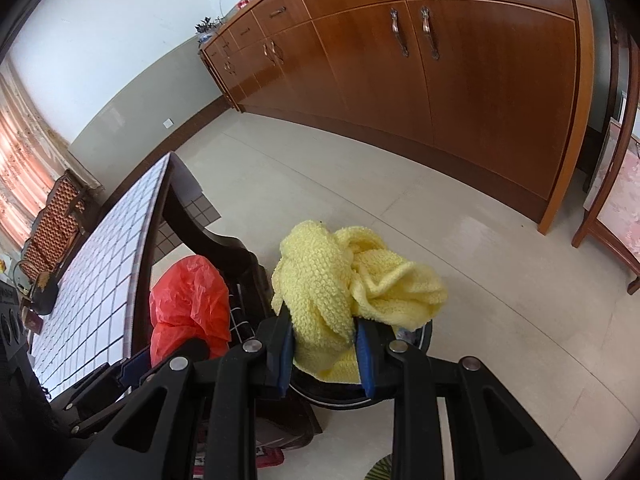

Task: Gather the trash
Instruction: 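Carry the red bag and yellow cloth over the black bucket, then open both tools to drop the red bag and yellow cloth into the bucket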

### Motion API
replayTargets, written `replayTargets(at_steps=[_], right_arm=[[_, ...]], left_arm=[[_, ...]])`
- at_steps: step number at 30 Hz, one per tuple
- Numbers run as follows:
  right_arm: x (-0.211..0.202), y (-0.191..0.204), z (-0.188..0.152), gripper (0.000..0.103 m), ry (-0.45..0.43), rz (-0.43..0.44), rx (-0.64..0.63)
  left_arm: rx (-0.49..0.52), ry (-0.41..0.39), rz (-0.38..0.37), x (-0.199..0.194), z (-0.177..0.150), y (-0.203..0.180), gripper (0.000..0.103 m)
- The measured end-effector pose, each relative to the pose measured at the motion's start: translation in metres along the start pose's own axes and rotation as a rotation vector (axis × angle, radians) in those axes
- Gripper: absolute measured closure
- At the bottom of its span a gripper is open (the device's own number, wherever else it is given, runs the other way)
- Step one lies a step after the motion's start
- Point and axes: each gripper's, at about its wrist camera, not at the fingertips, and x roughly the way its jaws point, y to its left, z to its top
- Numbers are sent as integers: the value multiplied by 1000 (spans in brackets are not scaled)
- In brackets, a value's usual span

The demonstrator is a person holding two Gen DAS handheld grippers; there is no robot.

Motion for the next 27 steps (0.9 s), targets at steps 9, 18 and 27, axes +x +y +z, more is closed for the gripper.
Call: replayTargets(at_steps=[9, 18, 27], right_arm=[[12, -5, 0, 75, 33, -28, 15], [38, -6, 8, 74, 72, -71, 26], [70, -1, 20, 74, 135, -83, 7]], left_arm=[[-5, 41, 9, 18, -5, -1, 68], [-10, 91, 19, 38, -7, 0, 67], [-7, 123, 24, 50, -5, 0, 63]])
